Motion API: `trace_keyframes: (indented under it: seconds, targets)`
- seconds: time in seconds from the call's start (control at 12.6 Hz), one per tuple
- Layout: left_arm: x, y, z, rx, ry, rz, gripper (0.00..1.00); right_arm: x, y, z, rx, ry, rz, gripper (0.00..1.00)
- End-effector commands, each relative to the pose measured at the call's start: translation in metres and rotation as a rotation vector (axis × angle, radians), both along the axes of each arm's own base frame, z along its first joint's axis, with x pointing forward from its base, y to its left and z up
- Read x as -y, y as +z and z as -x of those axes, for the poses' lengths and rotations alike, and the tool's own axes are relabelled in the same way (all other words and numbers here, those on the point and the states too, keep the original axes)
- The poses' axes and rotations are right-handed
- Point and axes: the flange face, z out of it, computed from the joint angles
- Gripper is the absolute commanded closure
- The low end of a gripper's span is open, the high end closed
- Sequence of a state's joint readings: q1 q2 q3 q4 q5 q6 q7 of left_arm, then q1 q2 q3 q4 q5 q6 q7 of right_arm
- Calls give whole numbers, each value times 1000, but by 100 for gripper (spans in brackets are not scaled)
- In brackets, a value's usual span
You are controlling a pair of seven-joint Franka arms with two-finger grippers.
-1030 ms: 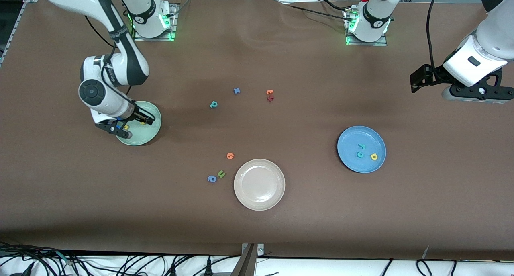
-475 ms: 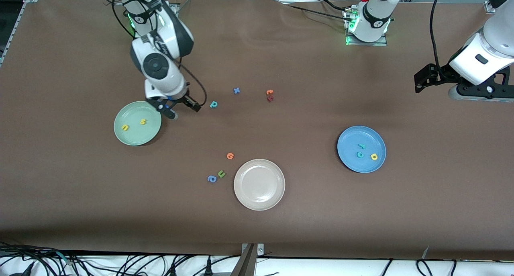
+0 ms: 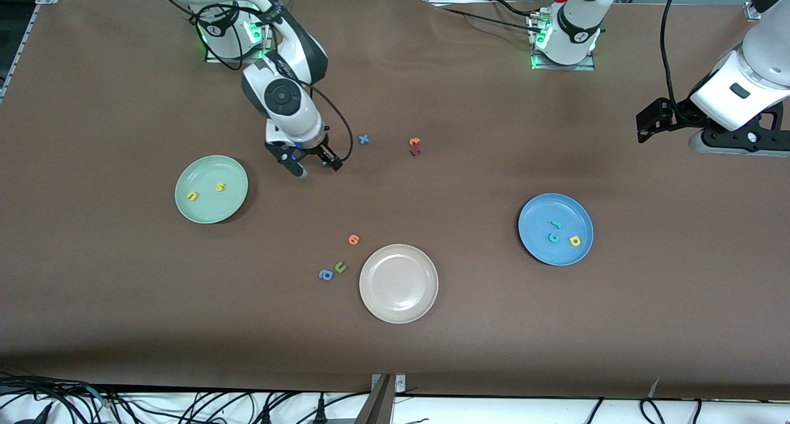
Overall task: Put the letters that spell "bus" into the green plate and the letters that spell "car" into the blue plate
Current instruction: 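Reach and grasp the teal d with the right gripper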
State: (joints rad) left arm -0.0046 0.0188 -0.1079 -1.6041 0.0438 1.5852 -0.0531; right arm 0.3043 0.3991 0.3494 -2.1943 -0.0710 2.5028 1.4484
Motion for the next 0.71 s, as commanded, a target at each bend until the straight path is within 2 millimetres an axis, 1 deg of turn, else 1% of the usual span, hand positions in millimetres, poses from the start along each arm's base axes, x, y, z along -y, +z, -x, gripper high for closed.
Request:
trace_keyframes:
  seconds: [0.0,0.08,0.24,0.32,0.4,0.63]
  targets:
    - [1,6,-1,-9,-9,31,0,-5,-14,-1,-2,-11,-9,21]
    - [1,6,-1,-9,-9,31,0,-4,-19,1,-4,-7,-9,27]
    - [1,6,-1,-9,-9,31,0,0,-24,5,-2,27,13,29]
    - [2,6,-1,-10,-6,44,0,4,-27,6,1,38,25,37]
    - [1,6,-1,-13,-4,52,0,5,-27,5,1,38,26,39]
    - [1,6,-1,-13,-4,52,0,6,-31,5,6,40,23,39]
